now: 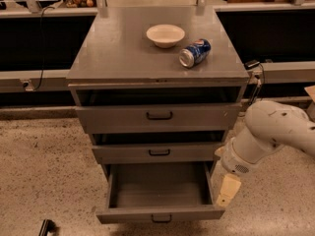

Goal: Close bottom drawer

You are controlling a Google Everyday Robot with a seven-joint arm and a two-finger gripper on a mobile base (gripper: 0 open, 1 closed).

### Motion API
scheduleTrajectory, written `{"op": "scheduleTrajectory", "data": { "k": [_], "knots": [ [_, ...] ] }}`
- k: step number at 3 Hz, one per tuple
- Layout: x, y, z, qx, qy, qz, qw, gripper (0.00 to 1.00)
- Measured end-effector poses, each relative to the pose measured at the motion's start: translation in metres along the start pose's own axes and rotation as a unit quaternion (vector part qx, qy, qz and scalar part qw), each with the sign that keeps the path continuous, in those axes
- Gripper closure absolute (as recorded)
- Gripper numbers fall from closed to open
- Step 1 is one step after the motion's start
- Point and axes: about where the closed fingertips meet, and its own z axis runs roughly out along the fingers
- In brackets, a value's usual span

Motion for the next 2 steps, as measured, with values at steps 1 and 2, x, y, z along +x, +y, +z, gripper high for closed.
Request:
{"op": "scheduleTrajectory", "data": {
  "k": [1,2],
  "knots": [
    [-0.007,-0.003,0.048,-0.031,0.023,-0.026,0.9989,0.00],
    [-0.023,0.014,0.105,-0.051,-0.030,-0.082,0.9949,0.00]
  ]
}}
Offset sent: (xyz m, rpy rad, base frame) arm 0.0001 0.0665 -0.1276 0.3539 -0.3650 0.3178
